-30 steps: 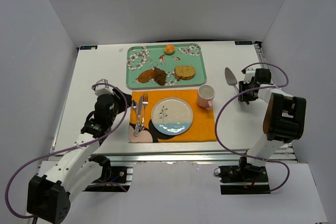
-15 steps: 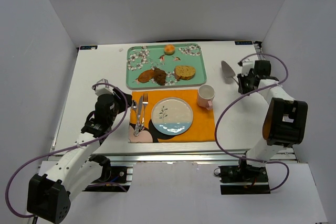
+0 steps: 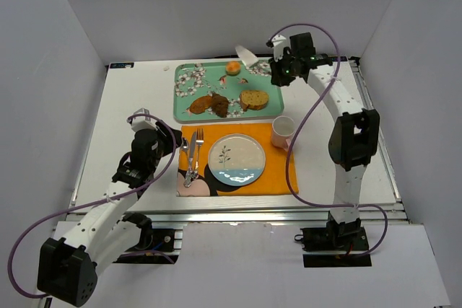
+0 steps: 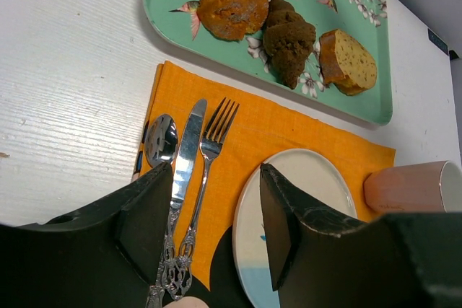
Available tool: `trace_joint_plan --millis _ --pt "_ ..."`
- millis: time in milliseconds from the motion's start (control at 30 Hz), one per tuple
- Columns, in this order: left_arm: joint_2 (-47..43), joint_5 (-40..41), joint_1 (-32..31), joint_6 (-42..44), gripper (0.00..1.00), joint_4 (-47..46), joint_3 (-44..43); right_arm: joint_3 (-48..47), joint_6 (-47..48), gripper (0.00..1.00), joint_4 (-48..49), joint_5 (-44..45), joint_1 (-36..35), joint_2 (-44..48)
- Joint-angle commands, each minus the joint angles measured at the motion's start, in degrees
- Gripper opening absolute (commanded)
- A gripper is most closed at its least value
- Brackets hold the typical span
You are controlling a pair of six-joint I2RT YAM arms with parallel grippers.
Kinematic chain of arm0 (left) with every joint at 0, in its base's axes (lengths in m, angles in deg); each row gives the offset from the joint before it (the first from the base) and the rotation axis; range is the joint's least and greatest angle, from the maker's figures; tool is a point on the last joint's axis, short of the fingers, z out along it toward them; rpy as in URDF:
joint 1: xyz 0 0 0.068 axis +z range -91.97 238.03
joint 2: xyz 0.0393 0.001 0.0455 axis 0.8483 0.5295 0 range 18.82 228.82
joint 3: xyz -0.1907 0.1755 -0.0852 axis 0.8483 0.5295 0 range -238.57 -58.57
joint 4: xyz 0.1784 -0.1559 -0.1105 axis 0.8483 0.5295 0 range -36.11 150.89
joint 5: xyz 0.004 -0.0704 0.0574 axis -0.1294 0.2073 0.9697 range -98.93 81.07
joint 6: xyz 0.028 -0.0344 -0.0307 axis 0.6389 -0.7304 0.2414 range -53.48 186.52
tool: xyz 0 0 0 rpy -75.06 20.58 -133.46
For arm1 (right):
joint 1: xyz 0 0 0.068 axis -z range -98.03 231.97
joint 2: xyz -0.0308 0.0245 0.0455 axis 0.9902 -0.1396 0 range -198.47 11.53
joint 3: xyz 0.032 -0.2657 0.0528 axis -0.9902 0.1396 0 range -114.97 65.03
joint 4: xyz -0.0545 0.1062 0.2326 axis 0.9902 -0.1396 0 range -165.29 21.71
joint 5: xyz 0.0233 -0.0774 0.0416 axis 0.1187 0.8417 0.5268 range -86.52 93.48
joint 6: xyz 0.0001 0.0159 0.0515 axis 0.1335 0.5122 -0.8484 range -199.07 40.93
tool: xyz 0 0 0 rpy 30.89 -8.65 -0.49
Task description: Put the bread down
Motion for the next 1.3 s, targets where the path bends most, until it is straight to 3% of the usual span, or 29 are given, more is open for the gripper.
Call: trace_joint_plan --millis 0,100,300,533,967,1267 --pt "0.8 -0.4 0.0 0.1 0.61 -0.4 -2.4 -1.4 -17.6 0.0 -0.7 -11.2 -4.7 -2.5" --pt "2.4 -0.3 0.0 0.2 0.61 -0.4 -3.3 -6.7 -26.6 0.0 3.1 -13.1 -5.9 -6.3" --pt "3.7 0.1 0.0 -2.4 0.61 -1.6 -2.2 -2.7 -53.1 0.0 15.2 -14.4 -8.9 -11.6" --pt "4.1 0.8 0.0 -3.4 0.61 -0.2 -3.3 -2.2 -68.2 0.0 24.3 -13.1 -10.3 -15.9" --pt "4.3 1.6 0.0 -4.0 0.61 0.7 -3.0 -3.6 -79.0 0.0 28.9 -10.7 -10.7 -22.3" --pt "4.7 2.2 0.0 -4.3 0.61 0.7 -3.1 -3.6 -80.3 0.0 28.8 -9.4 -9.8 -23.5"
